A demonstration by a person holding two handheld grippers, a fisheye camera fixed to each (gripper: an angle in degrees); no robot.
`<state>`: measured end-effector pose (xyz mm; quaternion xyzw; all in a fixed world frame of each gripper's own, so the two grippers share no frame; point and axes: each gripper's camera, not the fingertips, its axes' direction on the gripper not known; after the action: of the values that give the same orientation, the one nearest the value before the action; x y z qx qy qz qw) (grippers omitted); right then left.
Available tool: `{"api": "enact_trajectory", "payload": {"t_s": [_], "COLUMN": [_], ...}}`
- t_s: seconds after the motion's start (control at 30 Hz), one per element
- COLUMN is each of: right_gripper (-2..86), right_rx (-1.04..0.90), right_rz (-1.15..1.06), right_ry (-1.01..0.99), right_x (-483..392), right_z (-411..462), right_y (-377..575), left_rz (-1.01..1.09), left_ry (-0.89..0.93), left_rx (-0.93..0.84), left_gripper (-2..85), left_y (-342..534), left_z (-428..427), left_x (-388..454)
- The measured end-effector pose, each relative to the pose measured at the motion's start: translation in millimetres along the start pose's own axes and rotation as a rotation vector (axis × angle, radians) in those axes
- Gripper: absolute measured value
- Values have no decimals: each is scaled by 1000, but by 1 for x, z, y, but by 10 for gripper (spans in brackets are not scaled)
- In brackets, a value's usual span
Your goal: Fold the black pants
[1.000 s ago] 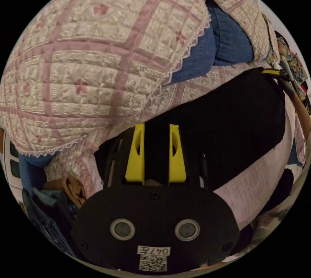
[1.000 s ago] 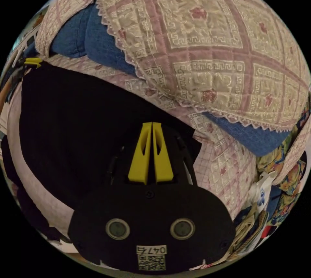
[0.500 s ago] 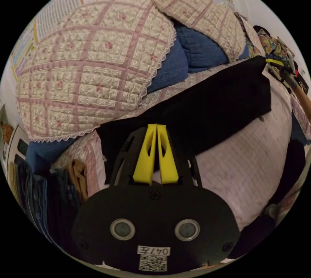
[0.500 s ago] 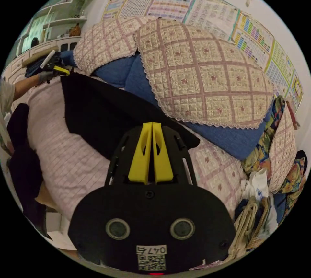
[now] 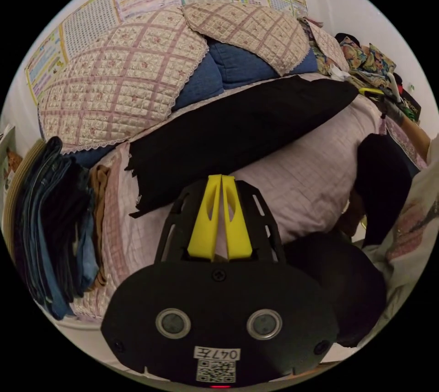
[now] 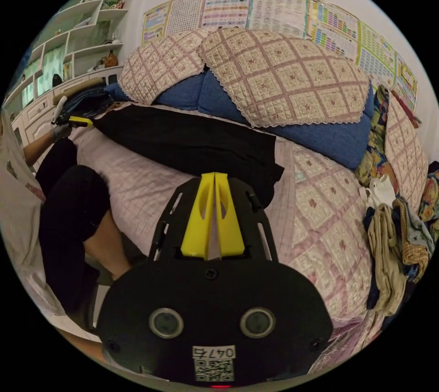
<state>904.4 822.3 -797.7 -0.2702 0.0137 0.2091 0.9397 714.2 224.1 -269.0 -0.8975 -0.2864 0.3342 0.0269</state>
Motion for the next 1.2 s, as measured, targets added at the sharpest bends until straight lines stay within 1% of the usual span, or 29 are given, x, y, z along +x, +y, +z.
{"api": "enact_trajectory", "payload": {"t_s": [0.17, 0.27, 0.33, 0.4, 0.43, 0.47, 0.5, 0.53, 0.57, 0.6, 0.63, 0.7, 0.8, 0.9, 0.97, 1.03, 1.1, 1.2], "right_gripper": [-6, -4, 0, 11, 24, 58, 74, 80, 83, 82, 82, 83, 90, 93, 95, 97, 100, 108], "right_rx": [-45, -64, -88, -127, -145, -123, -95, -15, 68, 99, 129, 109, 10, -2, 55, 87, 104, 77], "right_rz": [-4, 29, 47, 94, 150, 208, 238, 304, 380, 416, 472, 535, 611, 742, 894, 989, 1030, 1029], "right_ry": [-6, -22, -31, -38, 17, 79, 92, 90, 80, 73, 64, 66, 55, 55, 34, 19, -11, -34], "right_x": [-11, -12, -12, -9, -6, -4, -4, -2, -1, -1, -2, -4, -3, 9, 23, 31, 35, 41], "right_z": [-48, -63, -69, -75, -82, -96, -106, -128, -148, -155, -164, -166, -155, -156, -170, -179, -185, -186], "right_y": [49, 76, 93, 110, 122, 134, 140, 152, 164, 171, 182, 195, 212, 240, 272, 295, 312, 326], "left_rz": [12, -50, -102, -230, -275, -388, -521, -594, -744, -860, -903, -1048, -1195, -1276, -1288, -1282, -1262, -1198], "left_ry": [41, 73, 44, 81, 96, 124, 168, 197, 254, 302, 320, 363, 345, 325, 315, 307, 296, 257], "left_rx": [-28, -36, -53, -15, 8, 54, 96, 111, 128, 158, 182, 235, 215, 227, 231, 234, 269, 293], "left_gripper": [-8, -6, -3, 10, 14, 37, 56, 64, 75, 81, 82, 86, 93, 89, 76, 44, 5, -6], "left_y": [37, 66, 89, 128, 139, 163, 188, 200, 225, 248, 257, 284, 307, 322, 325, 328, 331, 328], "left_z": [-40, -55, -63, -85, -92, -107, -118, -121, -124, -125, -126, -124, -115, -115, -116, -118, -127, -146], "left_x": [-24, -52, -72, -107, -117, -140, -164, -177, -202, -223, -230, -258, -287, -312, -326, -339, -351, -361]}}
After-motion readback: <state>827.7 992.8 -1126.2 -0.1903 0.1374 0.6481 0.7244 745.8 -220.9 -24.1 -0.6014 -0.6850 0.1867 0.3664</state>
